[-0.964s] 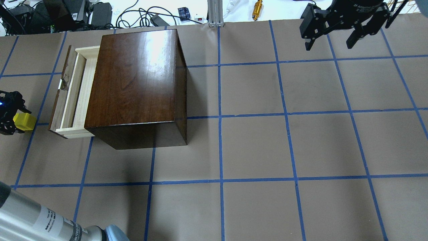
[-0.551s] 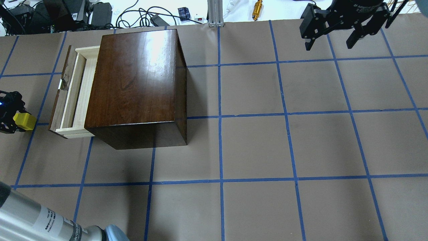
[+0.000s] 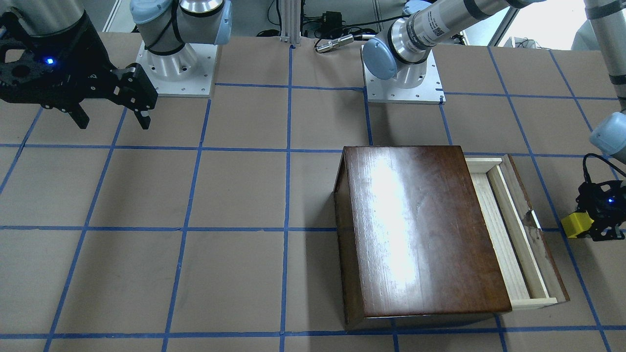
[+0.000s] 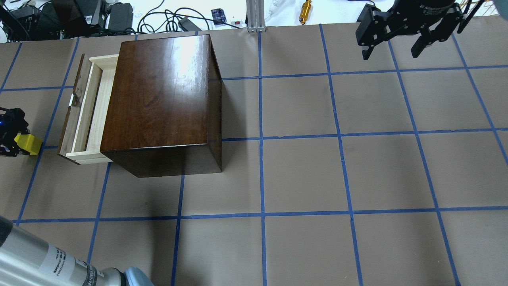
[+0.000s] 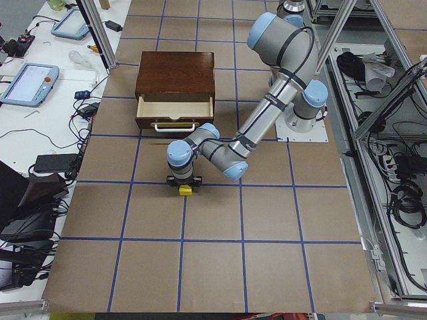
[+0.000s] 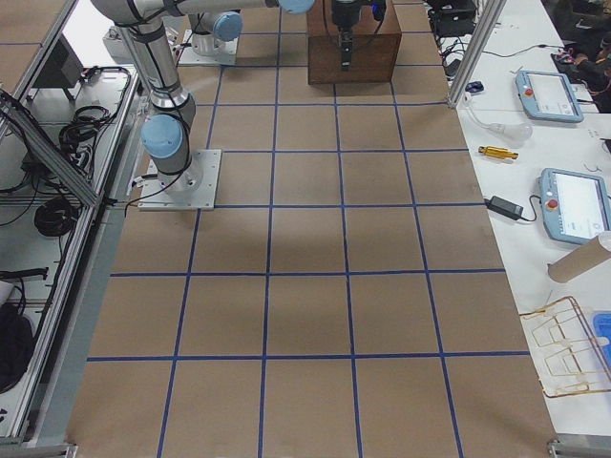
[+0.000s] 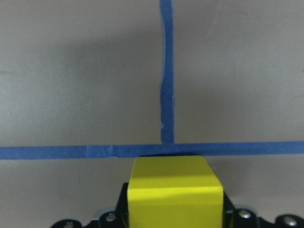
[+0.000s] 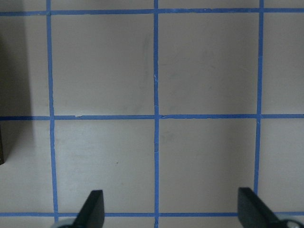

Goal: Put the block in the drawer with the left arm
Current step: 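Lift the yellow cube and carry it over the open drawer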

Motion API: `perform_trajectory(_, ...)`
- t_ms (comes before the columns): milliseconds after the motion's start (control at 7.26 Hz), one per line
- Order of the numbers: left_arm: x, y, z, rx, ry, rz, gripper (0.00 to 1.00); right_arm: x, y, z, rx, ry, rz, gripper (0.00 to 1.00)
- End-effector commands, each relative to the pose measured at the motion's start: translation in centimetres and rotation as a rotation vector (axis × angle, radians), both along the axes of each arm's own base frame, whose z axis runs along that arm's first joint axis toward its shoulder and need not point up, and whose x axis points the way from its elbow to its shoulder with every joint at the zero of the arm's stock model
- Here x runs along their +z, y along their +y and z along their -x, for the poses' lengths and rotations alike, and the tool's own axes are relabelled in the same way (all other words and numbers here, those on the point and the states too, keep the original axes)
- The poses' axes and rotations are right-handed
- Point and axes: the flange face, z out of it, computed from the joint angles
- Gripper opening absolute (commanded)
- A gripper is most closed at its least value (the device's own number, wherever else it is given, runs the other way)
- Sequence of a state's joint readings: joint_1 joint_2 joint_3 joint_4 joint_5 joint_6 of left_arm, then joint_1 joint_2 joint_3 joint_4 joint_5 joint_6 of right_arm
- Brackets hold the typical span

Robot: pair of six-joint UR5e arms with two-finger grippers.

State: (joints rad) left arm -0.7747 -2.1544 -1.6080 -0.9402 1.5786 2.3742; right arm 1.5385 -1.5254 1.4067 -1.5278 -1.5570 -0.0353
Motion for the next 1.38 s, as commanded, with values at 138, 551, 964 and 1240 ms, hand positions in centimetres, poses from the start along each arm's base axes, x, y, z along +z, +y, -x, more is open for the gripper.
perform_trajectory(138, 3.7, 0.2, -0.1, 0.009, -0.039, 0.030, 0.04, 0.0, 0.0, 0.0, 0.000, -0.002, -0.001, 1.00)
perform_trajectory(551, 10.8, -0.5, 3.8, 0.007, -0.076, 0.075, 0.02, 0.0, 0.0, 0.0, 0.000, 0.000, -0.001, 1.00)
perform_trajectory(964, 19.4, -1.8, 12.4, 0.022, -0.082, 0.077, 0.02, 0.0, 0.0, 0.1, -0.003, -0.002, 0.001, 1.00)
perform_trajectory(1240, 23.8, -3.3, 21.5, -0.034, -0.093, 0.069, 0.02, 0.0, 0.0, 0.1, -0.003, -0.002, -0.001, 1.00)
